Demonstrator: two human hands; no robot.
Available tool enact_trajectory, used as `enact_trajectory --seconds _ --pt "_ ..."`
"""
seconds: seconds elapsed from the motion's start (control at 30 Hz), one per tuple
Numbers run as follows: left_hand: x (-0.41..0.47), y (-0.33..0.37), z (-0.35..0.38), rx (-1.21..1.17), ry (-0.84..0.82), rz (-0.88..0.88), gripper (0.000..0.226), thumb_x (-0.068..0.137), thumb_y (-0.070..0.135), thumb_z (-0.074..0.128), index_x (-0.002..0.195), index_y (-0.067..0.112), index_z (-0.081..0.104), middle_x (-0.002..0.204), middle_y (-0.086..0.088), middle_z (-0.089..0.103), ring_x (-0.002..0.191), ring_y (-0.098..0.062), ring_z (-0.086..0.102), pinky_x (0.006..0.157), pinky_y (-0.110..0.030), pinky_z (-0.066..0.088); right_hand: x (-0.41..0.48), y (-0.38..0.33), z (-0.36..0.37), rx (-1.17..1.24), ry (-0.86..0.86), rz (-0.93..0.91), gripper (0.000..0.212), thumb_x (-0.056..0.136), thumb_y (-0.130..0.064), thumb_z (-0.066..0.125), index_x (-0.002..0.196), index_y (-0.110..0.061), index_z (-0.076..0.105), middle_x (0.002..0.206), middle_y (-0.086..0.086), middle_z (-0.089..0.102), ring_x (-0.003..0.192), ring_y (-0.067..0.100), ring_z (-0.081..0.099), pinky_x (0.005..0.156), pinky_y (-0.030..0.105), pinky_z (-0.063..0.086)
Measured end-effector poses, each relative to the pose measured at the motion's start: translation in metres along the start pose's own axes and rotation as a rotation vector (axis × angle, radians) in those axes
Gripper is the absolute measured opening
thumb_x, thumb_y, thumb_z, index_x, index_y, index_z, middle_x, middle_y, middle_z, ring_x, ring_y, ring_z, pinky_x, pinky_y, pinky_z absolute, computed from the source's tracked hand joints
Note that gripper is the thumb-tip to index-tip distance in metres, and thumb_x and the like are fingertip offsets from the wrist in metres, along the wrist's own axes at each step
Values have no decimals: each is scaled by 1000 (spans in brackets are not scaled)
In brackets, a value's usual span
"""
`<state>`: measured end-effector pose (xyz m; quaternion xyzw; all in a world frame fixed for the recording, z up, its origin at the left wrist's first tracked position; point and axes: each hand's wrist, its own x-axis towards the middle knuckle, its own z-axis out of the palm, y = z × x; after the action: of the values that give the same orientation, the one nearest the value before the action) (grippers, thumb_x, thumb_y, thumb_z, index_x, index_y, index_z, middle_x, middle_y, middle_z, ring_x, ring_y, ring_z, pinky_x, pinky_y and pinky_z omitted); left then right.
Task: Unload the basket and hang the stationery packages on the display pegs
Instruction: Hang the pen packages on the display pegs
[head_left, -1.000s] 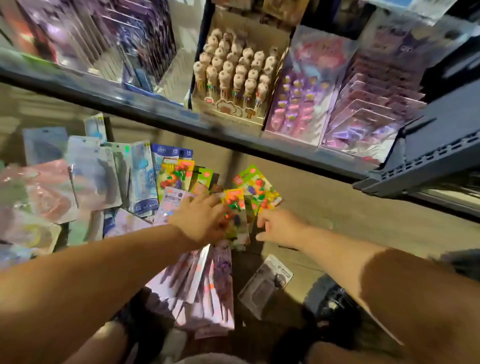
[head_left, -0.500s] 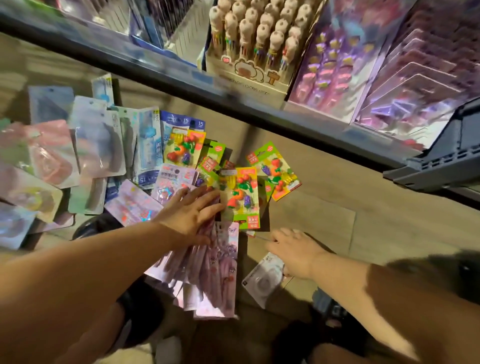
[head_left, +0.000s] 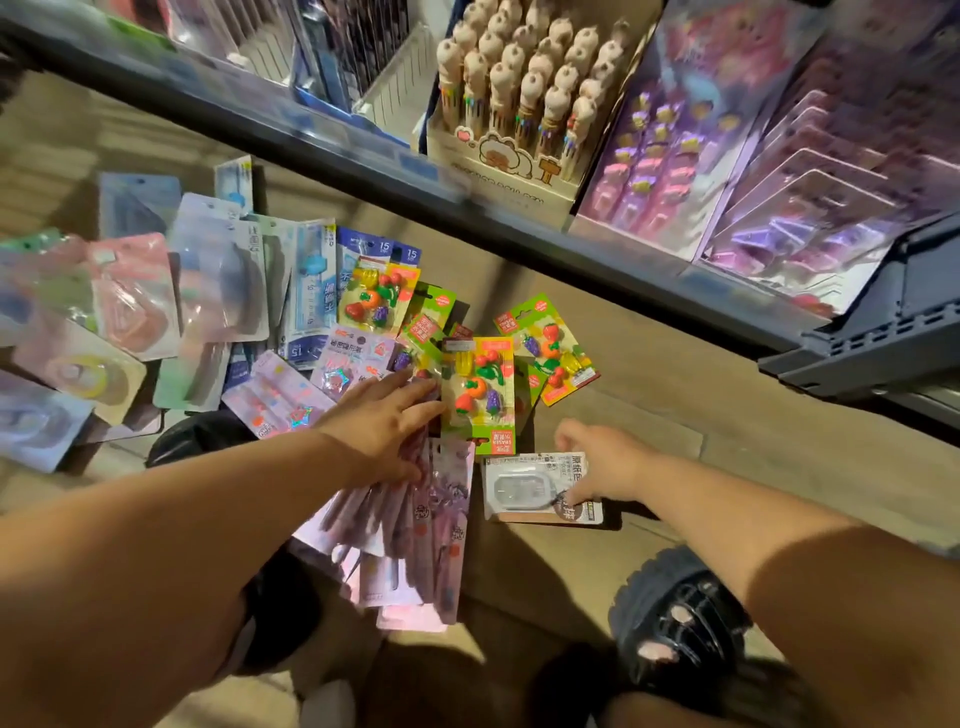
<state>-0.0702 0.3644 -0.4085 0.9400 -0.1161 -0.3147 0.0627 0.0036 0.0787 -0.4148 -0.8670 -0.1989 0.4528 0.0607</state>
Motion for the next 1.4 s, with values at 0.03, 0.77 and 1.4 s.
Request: enact_trajectory --seconds 0.03,0.77,1.4 --pt "0 3 -5 -39 -2 -2 90 87 58 60 156 35 6 165 8 -2 151 -21 -5 121 -37 6 1 -3 -11 35 -2 -7 50 69 -21 85 100 -27 45 99 -1 59 92 23 56 73 34 46" --pt "26 52 -207 -1465 306 219 21 89 -9 59 101 9 58 76 6 70 64 0 63 57 -11 46 -76 -65 -259 794 463 -310 21 82 -3 73 96 -17 65 89 3 71 75 14 66 70 29 53" --pt "-27 70 -404 -1531 684 508 25 85 9 74 103 17 58 102 -5 69 95 -19 68 82 -31 54 -192 -149 -348 933 1314 -578 29 90 -14 67 116 -15 54 93 5 67 75 9 63 70 27 51"
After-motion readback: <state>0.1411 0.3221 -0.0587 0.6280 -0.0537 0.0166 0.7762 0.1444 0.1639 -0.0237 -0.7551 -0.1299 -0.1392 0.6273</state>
